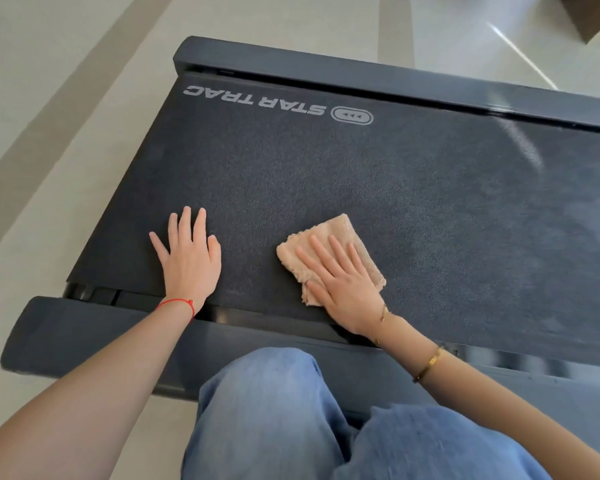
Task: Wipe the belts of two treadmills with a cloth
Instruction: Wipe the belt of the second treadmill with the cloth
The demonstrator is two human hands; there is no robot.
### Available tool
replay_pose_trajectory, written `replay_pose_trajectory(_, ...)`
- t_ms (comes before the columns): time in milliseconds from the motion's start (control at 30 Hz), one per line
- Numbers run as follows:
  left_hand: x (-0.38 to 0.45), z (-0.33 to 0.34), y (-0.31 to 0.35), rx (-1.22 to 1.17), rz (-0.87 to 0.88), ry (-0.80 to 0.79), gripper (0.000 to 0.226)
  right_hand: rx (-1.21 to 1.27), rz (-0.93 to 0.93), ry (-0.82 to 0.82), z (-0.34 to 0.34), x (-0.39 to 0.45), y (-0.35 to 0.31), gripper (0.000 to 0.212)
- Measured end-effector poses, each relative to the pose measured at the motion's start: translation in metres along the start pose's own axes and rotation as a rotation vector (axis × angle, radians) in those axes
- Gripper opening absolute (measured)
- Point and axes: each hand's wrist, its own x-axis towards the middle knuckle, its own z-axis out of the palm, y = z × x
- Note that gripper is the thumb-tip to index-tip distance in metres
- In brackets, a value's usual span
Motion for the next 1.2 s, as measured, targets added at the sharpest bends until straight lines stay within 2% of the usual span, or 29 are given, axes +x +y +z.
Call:
replay_pose_trajectory(133,0.013,0.005,0.023,0.024,0.077,-0.035,0.055,-0.002,-0.047,-0.002,-0.008,0.016,0.029,0.053)
replay_pose_trajectory(300,0.043,0.019,0.055,0.026,0.113,-0.05,0.056,0.071,0.201,0.045,-0.03,0.093,0.09,0.053)
replay_pose_trajectory(433,0.058,0.027,0.071,0.027,0.056,-0.028,0.058,0.04,0.31,0.061,-0.046,0.157,0.133,0.054)
replay_pose_trajectory(600,0.057,0.032,0.072,0.053,0.051,0.01,0.059,0.103,0.435,0.069,-0.061,0.234,0.135,0.054)
replay_pose_trajectory(667,0.058,0.032,0.073,0.067,0.052,0.008,0.059,0.061,0.365,0.046,-0.06,0.257,0.116,0.053)
replay_pose_trajectory(800,0.058,0.031,0.072,0.1,0.057,0.001,0.058,-0.033,-0.027,-0.023,-0.049,0.267,0.066,0.052)
replay_pose_trajectory(900,0.058,0.031,0.071,0.126,0.065,0.0,0.059,-0.031,-0.153,-0.025,-0.051,0.262,0.078,0.052)
replay_pose_trajectory(967,0.058,0.031,0.072,0.136,0.066,-0.007,0.059,-0.116,-0.092,0.03,-0.06,0.274,0.106,0.054)
replay_pose_trajectory(1033,0.059,0.031,0.073,0.133,0.058,-0.015,0.059,-0.146,0.067,0.059,-0.072,0.295,0.134,0.054)
replay_pose_trajectory(1133,0.06,0.031,0.074,0.142,0.05,-0.014,0.061,-0.008,0.286,0.057,-0.078,0.327,0.146,0.054)
replay_pose_trajectory(1200,0.06,0.03,0.074,0.143,0.052,-0.017,0.062,0.07,0.347,0.061,-0.075,0.345,0.133,0.055)
